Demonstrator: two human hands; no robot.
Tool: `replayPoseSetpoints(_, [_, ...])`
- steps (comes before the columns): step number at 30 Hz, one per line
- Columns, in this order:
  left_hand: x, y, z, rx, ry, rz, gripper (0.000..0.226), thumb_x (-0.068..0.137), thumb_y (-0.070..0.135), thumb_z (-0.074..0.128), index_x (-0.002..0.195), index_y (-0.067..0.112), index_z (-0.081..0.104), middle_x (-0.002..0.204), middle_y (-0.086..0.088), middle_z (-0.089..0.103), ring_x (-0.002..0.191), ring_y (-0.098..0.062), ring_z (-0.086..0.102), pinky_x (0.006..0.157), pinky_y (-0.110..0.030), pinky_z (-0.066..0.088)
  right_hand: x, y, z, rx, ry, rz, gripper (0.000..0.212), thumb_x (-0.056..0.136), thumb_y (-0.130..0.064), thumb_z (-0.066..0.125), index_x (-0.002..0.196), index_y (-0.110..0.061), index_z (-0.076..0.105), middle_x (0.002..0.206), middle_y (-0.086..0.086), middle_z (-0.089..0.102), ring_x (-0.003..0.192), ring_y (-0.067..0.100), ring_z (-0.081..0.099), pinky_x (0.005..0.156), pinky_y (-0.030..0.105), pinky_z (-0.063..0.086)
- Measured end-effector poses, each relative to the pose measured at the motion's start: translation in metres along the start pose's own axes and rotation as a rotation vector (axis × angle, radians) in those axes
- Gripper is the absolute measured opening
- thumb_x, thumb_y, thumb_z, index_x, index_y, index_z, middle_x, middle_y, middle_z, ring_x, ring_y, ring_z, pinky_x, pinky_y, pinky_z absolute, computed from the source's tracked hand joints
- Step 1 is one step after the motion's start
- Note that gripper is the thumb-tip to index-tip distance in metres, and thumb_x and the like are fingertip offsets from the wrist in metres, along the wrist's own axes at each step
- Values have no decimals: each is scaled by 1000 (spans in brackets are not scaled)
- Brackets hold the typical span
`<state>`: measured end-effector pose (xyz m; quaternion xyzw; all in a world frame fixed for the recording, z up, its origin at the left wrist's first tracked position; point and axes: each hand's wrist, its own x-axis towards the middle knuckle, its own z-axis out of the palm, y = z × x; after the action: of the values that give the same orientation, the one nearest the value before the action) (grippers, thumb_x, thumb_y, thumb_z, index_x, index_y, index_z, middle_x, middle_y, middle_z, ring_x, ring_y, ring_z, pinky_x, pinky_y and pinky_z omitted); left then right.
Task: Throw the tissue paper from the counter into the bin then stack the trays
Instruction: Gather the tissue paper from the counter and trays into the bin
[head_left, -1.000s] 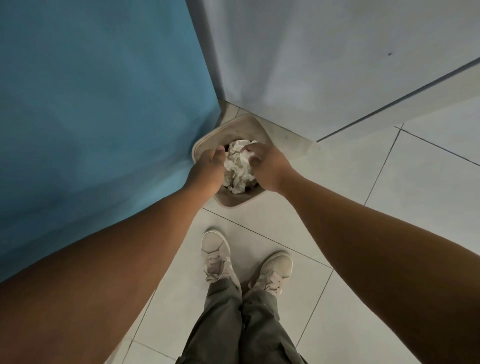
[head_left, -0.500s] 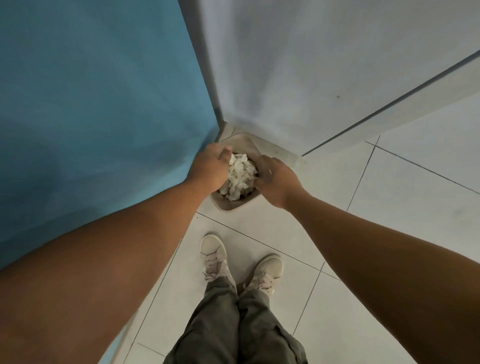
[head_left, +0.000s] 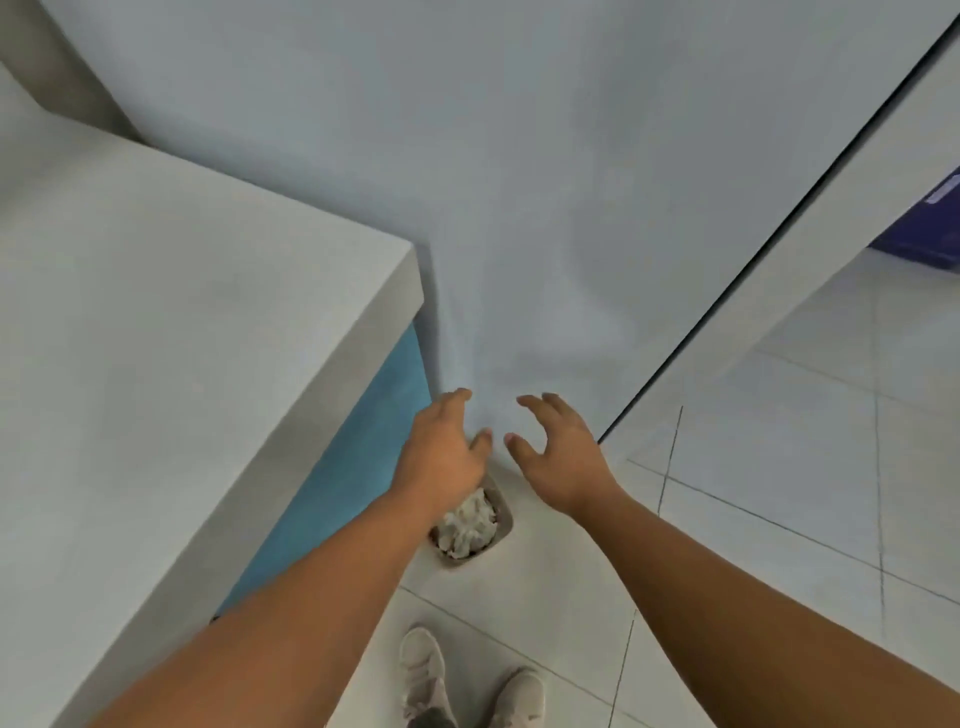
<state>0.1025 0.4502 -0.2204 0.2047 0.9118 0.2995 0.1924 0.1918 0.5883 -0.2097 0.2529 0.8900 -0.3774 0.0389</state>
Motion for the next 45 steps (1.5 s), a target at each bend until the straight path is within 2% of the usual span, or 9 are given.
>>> replayPoseSetpoints(4, [-30,42,-71,-36,149,71,56,94,41,56,144,21,41,146,-1,47,133,-20,43,107,-30,35,-23,-50,-45,-71,73,-127,57,94,-42,55,147,-29,38,158,6,27,147,22,19,118,36,20])
replayPoseSetpoints(7, [-59,62,-120,-98,261,135,48,93,34,59,139,20,49,137,2,55,125,-17,51,96,-18,31,-36,-87,-65,-72,117,-230,56,94,-40,56,146,-25,41,156,7,32,145,21,23,117,35,20])
replayPoseSetpoints(10, [-88,62,-159,-73,305,188,49,93,35,59,138,21,47,139,3,52,126,-17,49,102,-26,38,-48,-129,-75,-60,151,-341,54,95,-38,56,145,-22,44,153,8,37,143,22,28,117,34,22])
replayPoseSetpoints(14, [-129,39,-207,-14,371,193,50,95,38,57,142,24,44,145,6,47,132,-14,43,105,-22,31,-62,-181,-68,-44,111,-470,56,91,-42,52,142,-21,45,149,8,42,139,24,35,116,37,28])
replayPoseSetpoints(17, [-164,9,-241,16,443,130,48,96,40,56,141,26,45,147,7,46,135,-13,41,106,-21,28,-75,-217,-44,-52,48,-530,54,94,-37,54,144,-25,42,154,5,35,143,21,29,118,35,25])
replayPoseSetpoints(24, [-229,-89,-309,59,536,-13,45,96,36,57,139,24,49,143,6,51,132,-15,45,109,-28,35,-105,-293,42,-82,-131,-651,46,95,-34,54,140,-22,48,149,2,42,138,20,37,114,33,31])
replayPoseSetpoints(30, [-260,-181,-358,119,546,-66,42,94,23,62,134,15,55,137,-1,57,128,-20,50,107,-28,36,-131,-354,127,-114,-230,-703,44,96,-37,54,138,-22,50,145,-2,46,135,17,39,105,19,27])
replayPoseSetpoints(40, [-249,-285,-406,135,397,-110,43,93,23,60,135,15,53,136,-4,55,131,-24,46,107,-31,34,-132,-407,237,-363,-241,-581,68,90,-60,49,148,-29,35,160,9,20,148,28,13,120,44,15])
replayPoseSetpoints(45, [-231,-305,-415,126,358,-55,39,93,23,60,131,17,55,136,-1,55,129,-21,46,107,-31,36,-125,-415,255,-418,-198,-583,36,96,-30,48,130,-31,59,156,-2,33,149,26,13,120,48,10])
